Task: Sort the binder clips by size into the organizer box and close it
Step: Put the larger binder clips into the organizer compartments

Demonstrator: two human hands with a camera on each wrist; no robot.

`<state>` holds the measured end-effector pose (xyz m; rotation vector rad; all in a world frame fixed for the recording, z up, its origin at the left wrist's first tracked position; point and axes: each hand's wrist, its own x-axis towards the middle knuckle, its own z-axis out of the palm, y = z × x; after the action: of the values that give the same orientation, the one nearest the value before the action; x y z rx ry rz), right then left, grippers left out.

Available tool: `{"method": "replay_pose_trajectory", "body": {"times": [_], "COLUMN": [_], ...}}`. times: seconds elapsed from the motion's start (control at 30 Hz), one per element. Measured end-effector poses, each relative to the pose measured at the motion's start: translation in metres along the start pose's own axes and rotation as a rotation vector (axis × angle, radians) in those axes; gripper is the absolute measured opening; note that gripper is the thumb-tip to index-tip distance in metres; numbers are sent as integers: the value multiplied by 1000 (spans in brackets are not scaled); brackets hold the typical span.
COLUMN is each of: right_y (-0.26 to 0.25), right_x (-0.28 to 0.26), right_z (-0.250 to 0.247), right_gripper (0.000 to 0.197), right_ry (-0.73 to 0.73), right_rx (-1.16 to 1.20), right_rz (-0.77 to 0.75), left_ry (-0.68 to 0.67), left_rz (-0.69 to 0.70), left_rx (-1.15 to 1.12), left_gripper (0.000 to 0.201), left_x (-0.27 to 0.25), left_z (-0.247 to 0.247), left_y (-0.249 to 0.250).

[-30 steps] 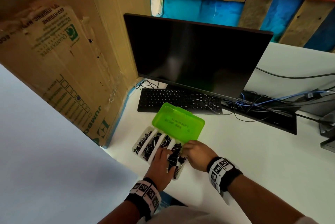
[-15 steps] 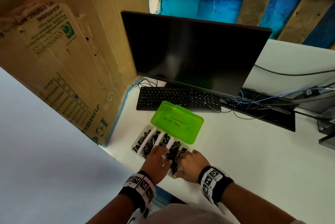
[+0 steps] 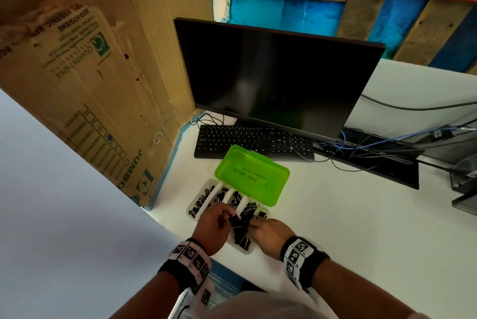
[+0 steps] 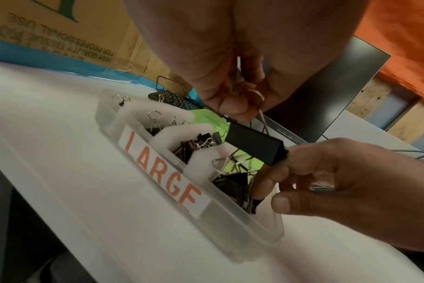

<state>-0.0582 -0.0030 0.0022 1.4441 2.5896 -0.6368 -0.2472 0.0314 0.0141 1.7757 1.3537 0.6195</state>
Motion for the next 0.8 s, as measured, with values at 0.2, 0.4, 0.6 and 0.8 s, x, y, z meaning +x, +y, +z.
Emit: {"method": "replay_pose_trajectory", "body": {"times": [0.2,0.4,0.6,0.8], "right_y": [-1,-2,-1,-1], "right_x": [-3,-1,4,2], "right_z": [-4,-11,-10,-13], "right_gripper": [22,41,23,28], "right_ry": [-49,-50,-36,40], "right_rx": [44,6,-70,-64], "right_rz": [113,68,52,-2], "left_ry": [-34,-53,-149,-153], "left_rz": [37,104,181,176], "left_rx": [44,72,136,162], "left_gripper": [51,49,43,45], "left_x": [2,3,5,4], "left_z": [-2,-3,-4,-7], "left_y": [7,16,17,16]}}
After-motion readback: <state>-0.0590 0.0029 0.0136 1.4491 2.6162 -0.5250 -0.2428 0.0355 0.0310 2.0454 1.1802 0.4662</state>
